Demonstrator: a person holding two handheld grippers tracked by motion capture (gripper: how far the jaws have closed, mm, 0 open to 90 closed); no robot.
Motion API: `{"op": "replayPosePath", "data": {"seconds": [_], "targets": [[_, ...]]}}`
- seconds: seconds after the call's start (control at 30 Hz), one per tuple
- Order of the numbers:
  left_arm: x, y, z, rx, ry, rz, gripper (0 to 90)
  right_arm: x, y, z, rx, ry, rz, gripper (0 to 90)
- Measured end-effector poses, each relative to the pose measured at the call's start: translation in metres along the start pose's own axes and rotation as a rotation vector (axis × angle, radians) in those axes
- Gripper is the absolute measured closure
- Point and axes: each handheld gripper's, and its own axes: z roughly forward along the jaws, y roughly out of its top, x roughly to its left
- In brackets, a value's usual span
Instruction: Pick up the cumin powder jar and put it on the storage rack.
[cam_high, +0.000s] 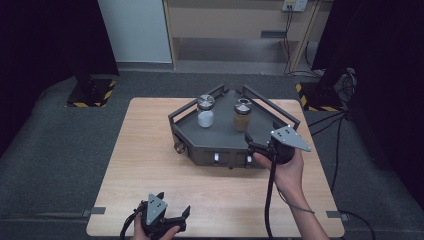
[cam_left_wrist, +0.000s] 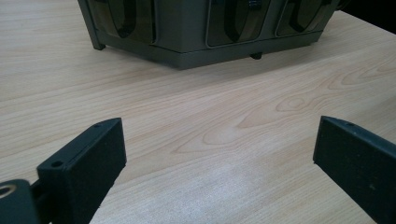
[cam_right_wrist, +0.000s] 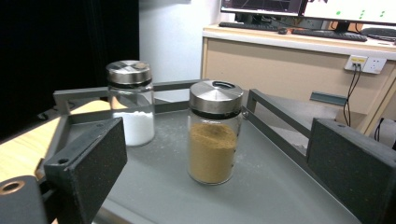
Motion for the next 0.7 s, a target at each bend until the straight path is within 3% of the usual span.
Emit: {"op": "replayPosePath", "data": {"seconds": [0.7], "targets": [[-0.003,-0.001,-0.005,-0.019,0.015,0.017,1.6,0.008,-0.009,-0.053,-0.037,0.016,0.011,5.8]]}}
